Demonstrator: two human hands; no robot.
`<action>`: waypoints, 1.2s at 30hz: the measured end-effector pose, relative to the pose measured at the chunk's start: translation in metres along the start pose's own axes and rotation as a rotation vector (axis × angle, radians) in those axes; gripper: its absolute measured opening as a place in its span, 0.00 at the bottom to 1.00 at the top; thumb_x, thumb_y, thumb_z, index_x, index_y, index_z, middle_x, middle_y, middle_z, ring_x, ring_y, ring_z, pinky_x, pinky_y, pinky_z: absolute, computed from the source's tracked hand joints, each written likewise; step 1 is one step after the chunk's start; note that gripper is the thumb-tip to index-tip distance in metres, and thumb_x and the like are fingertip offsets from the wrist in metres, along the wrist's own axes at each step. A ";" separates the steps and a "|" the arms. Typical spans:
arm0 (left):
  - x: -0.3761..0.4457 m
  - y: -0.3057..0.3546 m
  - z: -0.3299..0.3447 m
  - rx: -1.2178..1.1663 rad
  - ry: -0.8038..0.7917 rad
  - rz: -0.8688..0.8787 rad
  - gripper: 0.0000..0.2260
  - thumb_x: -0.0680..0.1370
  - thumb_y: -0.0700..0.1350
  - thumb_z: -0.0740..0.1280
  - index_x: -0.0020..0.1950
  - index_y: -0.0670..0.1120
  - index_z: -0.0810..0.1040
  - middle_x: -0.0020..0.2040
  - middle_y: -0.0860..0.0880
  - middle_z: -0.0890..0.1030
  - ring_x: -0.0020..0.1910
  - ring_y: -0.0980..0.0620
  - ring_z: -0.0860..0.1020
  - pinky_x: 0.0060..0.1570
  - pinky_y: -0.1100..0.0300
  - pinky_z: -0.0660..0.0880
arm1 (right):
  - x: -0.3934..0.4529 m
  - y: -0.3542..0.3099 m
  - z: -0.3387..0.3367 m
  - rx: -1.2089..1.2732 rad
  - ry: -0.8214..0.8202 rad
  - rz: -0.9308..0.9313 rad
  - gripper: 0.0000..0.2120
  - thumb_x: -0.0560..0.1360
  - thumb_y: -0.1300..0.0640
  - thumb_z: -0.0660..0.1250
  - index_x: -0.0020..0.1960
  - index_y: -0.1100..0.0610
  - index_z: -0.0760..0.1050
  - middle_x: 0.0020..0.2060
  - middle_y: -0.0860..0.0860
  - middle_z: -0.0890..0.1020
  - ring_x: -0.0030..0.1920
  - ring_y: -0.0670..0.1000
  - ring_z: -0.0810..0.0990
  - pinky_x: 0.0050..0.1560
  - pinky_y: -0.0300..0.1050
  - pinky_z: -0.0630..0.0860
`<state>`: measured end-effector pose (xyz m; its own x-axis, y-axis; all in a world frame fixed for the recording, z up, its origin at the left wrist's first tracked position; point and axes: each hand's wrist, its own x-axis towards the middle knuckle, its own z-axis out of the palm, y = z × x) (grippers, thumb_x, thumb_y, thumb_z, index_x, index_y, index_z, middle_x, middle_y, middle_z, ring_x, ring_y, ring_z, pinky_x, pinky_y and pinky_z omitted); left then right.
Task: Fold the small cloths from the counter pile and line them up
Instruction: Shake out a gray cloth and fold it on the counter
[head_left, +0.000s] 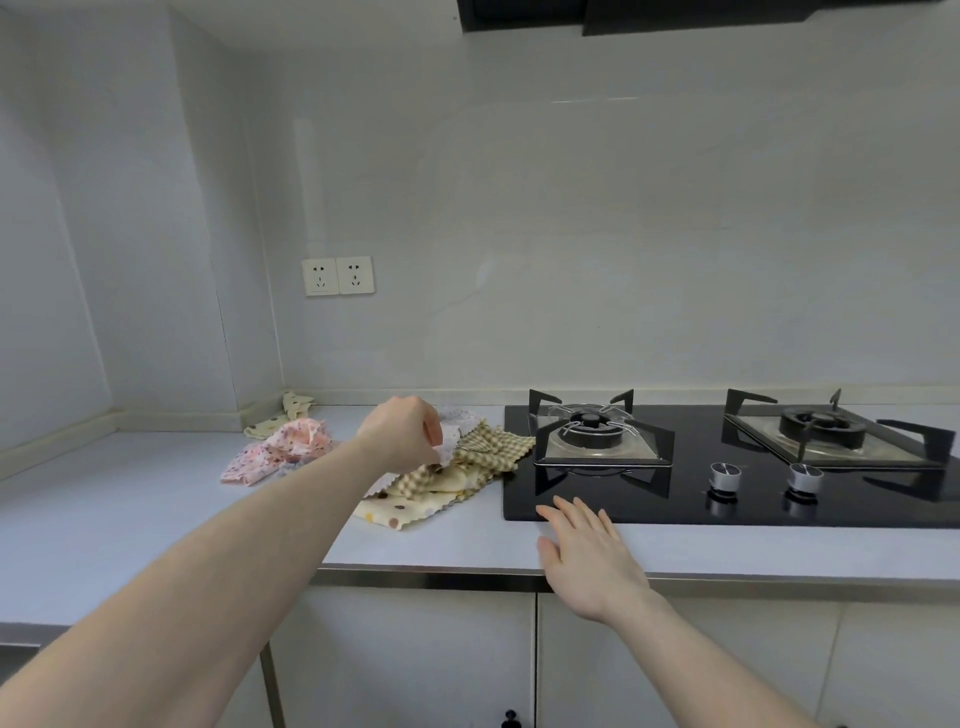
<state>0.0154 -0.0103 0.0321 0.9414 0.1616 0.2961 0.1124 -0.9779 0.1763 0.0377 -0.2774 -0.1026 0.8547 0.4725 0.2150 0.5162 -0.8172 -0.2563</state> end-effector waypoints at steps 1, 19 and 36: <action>-0.001 0.000 0.004 0.041 -0.038 0.012 0.09 0.70 0.51 0.78 0.47 0.55 0.82 0.48 0.57 0.84 0.48 0.53 0.82 0.45 0.56 0.81 | 0.000 0.000 0.000 -0.001 0.002 -0.001 0.25 0.86 0.47 0.47 0.82 0.46 0.54 0.83 0.47 0.53 0.83 0.51 0.46 0.82 0.52 0.41; 0.027 0.032 -0.081 -0.231 0.581 -0.090 0.10 0.83 0.53 0.64 0.51 0.51 0.84 0.44 0.49 0.85 0.45 0.43 0.82 0.44 0.52 0.81 | 0.001 0.005 -0.003 0.128 -0.082 0.034 0.26 0.85 0.47 0.53 0.82 0.47 0.56 0.83 0.47 0.54 0.83 0.50 0.46 0.81 0.50 0.39; -0.073 0.134 -0.171 -0.201 0.286 0.324 0.09 0.81 0.53 0.68 0.51 0.50 0.83 0.43 0.50 0.83 0.46 0.48 0.79 0.46 0.57 0.74 | -0.074 -0.053 -0.184 0.716 0.384 0.041 0.04 0.76 0.47 0.74 0.46 0.47 0.84 0.42 0.43 0.86 0.45 0.43 0.84 0.46 0.37 0.77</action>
<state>-0.0923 -0.1306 0.1943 0.7895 -0.0902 0.6071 -0.2628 -0.9436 0.2016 -0.0631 -0.3296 0.0686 0.8625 0.1940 0.4673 0.5058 -0.3604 -0.7838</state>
